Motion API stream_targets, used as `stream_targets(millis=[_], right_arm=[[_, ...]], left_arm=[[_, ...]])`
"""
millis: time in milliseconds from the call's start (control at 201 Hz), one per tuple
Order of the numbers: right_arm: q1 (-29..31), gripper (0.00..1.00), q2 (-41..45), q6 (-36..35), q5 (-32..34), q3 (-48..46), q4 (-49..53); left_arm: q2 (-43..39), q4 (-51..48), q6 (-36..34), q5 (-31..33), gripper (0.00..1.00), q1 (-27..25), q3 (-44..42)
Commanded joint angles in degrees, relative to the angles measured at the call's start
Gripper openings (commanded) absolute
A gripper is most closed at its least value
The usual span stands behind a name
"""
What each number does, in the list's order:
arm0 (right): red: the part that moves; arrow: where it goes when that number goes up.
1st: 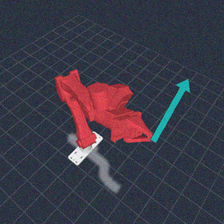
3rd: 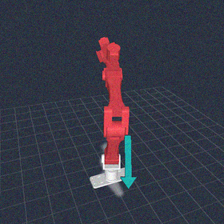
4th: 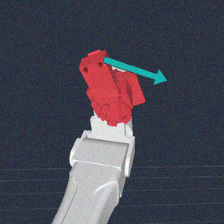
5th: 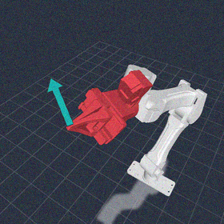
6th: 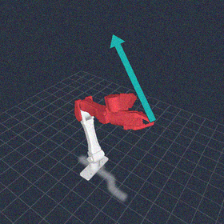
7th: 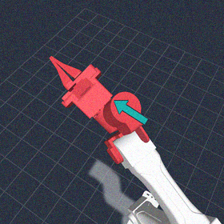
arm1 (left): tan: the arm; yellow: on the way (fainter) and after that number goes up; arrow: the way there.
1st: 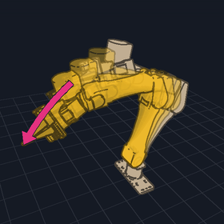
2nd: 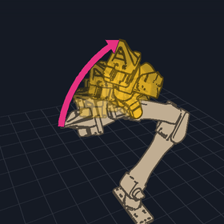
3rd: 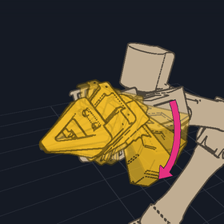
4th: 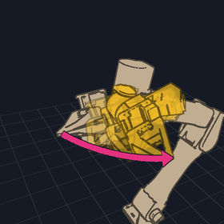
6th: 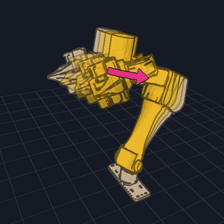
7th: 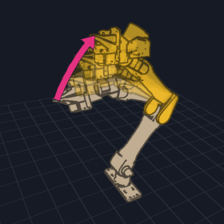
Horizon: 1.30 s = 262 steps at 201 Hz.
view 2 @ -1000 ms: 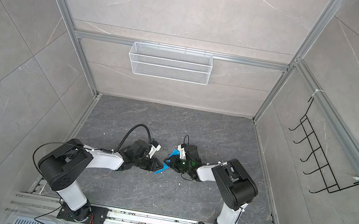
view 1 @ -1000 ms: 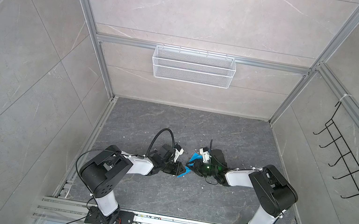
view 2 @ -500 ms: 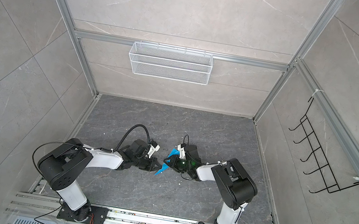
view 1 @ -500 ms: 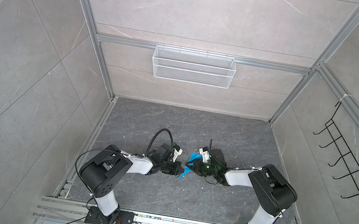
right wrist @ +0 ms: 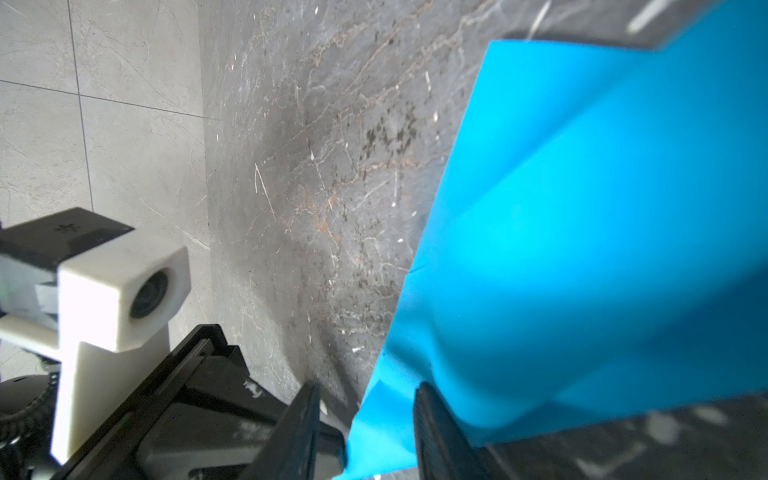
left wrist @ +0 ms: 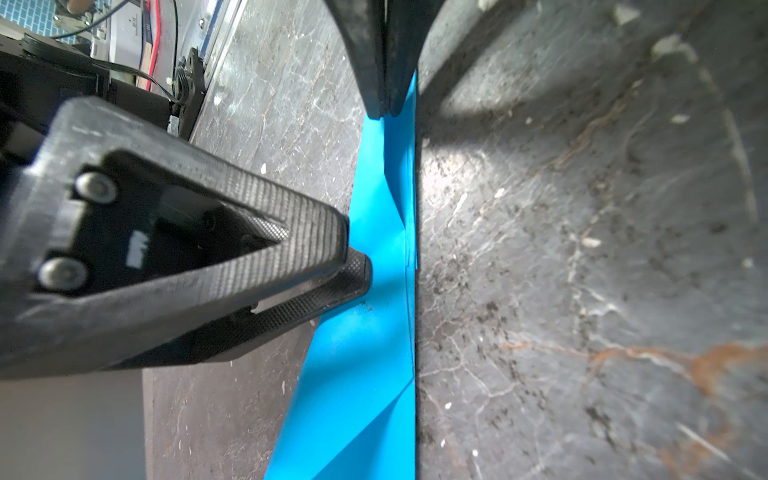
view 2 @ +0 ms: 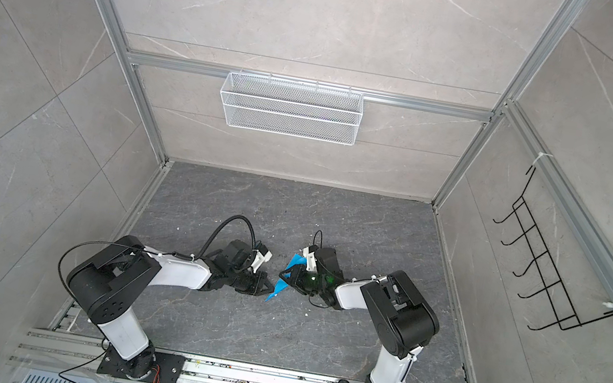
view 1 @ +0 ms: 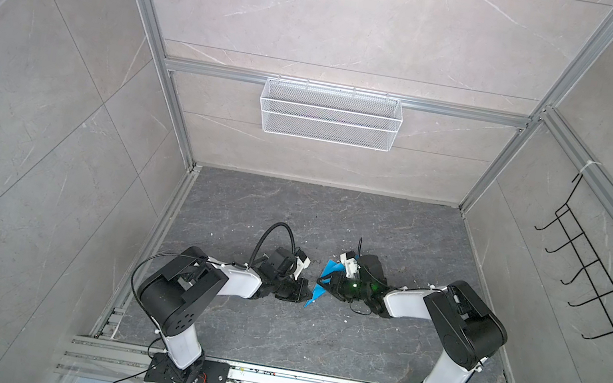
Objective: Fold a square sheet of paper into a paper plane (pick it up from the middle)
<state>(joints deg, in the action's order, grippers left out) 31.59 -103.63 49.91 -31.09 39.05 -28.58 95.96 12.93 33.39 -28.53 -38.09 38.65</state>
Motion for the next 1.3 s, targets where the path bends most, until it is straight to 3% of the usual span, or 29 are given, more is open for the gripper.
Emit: stream_targets(millis=[0,189,478,1300], right_arm=[[0.07,0.42,-1.36,0.54,2.17,0.59,2.30],[0.05,0.42,-0.57,1.20,1.93,0.77,2.12],[0.07,0.41,-0.21,1.78,1.82,0.94,2.30],[-0.01,0.40,-0.82,2.01,1.16,1.74,2.91]], left_arm=[[-4.42,-1.16,-1.17,0.72,0.11,0.21,0.81],[-6.03,0.06,-0.01,0.96,0.11,-0.40,0.38],[-1.64,2.35,1.40,0.60,0.04,-1.37,1.34],[1.97,0.10,1.33,2.90,0.02,-1.64,2.12]])
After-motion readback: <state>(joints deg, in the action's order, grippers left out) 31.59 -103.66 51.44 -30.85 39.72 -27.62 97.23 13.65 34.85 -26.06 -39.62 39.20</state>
